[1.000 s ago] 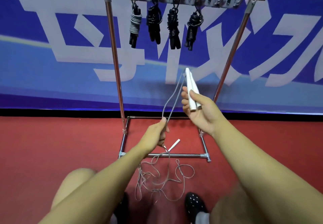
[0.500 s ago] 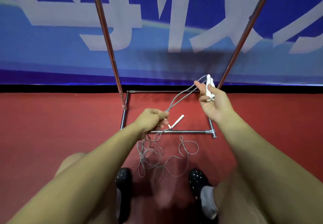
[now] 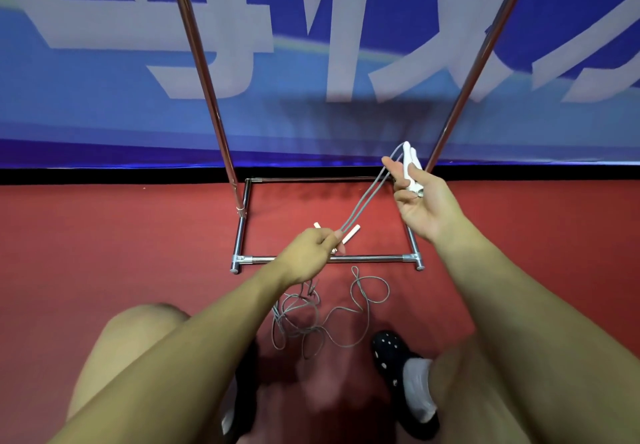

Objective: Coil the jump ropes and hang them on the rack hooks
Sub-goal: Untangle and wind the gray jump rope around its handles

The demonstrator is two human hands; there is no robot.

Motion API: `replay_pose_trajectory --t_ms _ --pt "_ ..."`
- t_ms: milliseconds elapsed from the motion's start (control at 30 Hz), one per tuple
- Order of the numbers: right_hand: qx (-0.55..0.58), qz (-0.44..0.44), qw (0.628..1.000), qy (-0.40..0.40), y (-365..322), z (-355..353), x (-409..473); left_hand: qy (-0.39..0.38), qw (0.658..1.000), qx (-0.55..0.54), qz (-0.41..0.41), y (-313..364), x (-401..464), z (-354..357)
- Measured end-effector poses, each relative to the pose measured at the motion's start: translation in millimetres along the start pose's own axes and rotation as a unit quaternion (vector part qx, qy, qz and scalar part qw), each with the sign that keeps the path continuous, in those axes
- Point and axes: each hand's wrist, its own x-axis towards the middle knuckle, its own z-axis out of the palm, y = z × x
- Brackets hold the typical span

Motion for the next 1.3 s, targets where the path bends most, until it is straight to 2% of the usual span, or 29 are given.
replay_pose_trajectory --t_ms 200,267,300,333,367,433,467,500,533,600,667,733,767,800,867,933,1033,1100,1200,1300 --pt "0.019 -0.007 1.0 0.017 4 -2 1 -0.031 0.999 0.003 0.028 20 -13 -4" --pt "-0.081 -0.008 0.996 0.037 9 0 -1 -0.029 0.998 0.033 0.038 28 -17 -5" --pt "-0.176 -0.011 0.983 0.046 13 1 -2 -0.023 0.997 0.054 0.041 31 -18 -7" --pt "-0.302 -0.023 0.952 0.048 17 0 -3 -0.013 0.996 0.081 0.043 34 -20 -11" --pt "-0.449 -0.043 0.891 0.04 21 -3 -4 -0.003 0.992 0.116 0.047 36 -22 -15" --pt "-0.706 -0.077 0.703 -0.026 29 -12 -5 0.012 0.976 0.21 0.056 38 -26 -26" --pt "-0.786 -0.066 0.611 -0.067 34 -15 -7 0.015 0.964 0.259 0.062 39 -28 -31" --pt "-0.838 -0.041 0.534 -0.106 40 -18 -9 0.017 0.95 0.303 0.071 38 -31 -36" --pt "-0.869 -0.015 0.474 -0.144 46 -19 -12 0.018 0.938 0.337 0.08 38 -33 -40" --pt "-0.894 0.029 0.392 -0.215 63 -15 -21 0.014 0.923 0.373 0.096 35 -35 -48" --pt "-0.884 0.079 0.369 -0.274 77 -10 -33 -0.026 0.924 0.367 0.102 33 -37 -56" --pt "-0.861 0.114 0.377 -0.322 86 -3 -45 -0.076 0.946 0.301 0.087 32 -38 -66" --pt "-0.843 0.131 0.396 -0.338 87 2 -52 -0.092 0.961 0.251 0.075 29 -37 -71" --pt "-0.818 0.154 0.431 -0.348 86 8 -58 -0.104 0.973 0.198 0.061 25 -36 -76" --pt "-0.732 0.211 0.533 -0.369 79 21 -70 -0.13 0.984 0.112 0.041 17 -35 -85" --pt "-0.627 0.224 0.64 -0.383 68 32 -79 -0.153 0.987 0.032 0.039 10 -35 -90" --pt "-0.459 0.161 0.798 -0.355 55 37 -82 -0.146 0.982 -0.097 0.073 15 -37 -82" --pt "-0.37 0.101 0.868 -0.314 50 37 -77 -0.092 0.98 -0.135 0.113 24 -33 -67" --pt "-0.31 0.031 0.92 -0.236 50 38 -67 0.041 0.978 -0.175 0.109 29 -22 -46" --pt "-0.324 0.002 0.931 -0.168 54 38 -62 0.147 0.968 -0.188 0.077 28 -20 -31"
